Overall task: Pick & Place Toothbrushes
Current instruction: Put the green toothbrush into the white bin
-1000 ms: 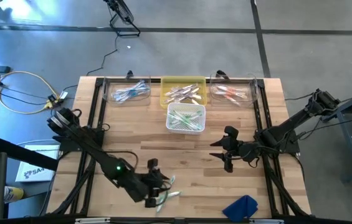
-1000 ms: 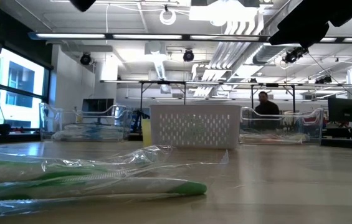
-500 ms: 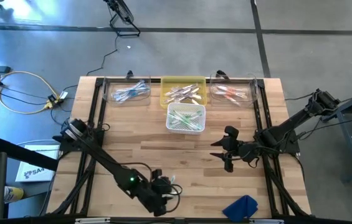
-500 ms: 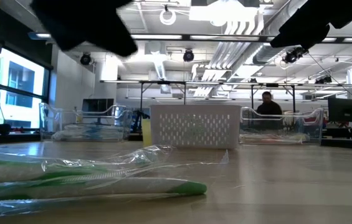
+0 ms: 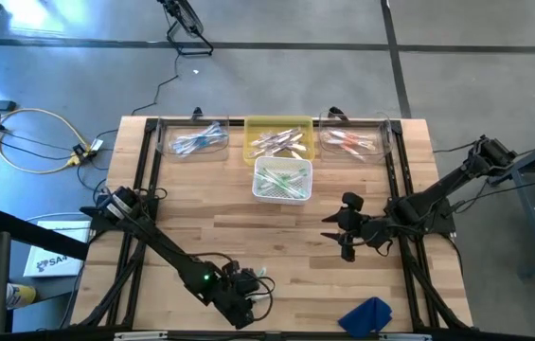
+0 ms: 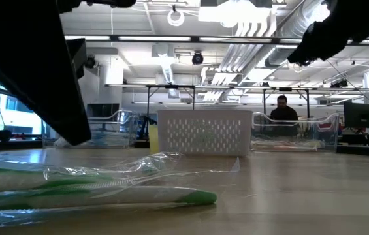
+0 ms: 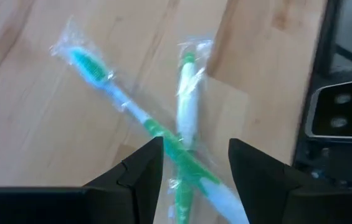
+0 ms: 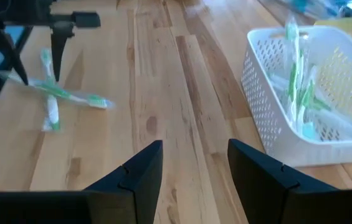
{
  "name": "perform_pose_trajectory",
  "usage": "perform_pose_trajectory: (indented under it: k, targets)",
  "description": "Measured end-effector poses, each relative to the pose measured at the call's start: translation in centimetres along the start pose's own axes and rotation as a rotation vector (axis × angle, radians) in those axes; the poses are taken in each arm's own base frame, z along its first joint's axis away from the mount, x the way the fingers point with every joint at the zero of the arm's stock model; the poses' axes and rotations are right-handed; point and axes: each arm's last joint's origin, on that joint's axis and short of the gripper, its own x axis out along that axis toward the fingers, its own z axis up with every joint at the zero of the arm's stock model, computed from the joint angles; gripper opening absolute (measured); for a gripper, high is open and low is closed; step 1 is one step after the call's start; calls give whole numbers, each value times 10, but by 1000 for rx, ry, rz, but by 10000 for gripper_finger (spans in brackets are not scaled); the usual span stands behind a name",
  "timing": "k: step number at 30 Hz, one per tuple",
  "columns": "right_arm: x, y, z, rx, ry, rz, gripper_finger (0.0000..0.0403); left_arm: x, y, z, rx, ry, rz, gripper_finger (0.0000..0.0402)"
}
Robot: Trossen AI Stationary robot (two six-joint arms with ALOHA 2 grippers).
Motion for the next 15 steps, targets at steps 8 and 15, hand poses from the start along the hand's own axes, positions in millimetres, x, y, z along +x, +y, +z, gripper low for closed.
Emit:
perform_pose_trajectory:
  k: [8,15]
  targets:
    - [4,-4,-13,38,25,-9,174,4,4,-4,-36,25,42,177]
    - [4,-3,-13,50,7,1,174,13,9,-1,-73,30,53,177]
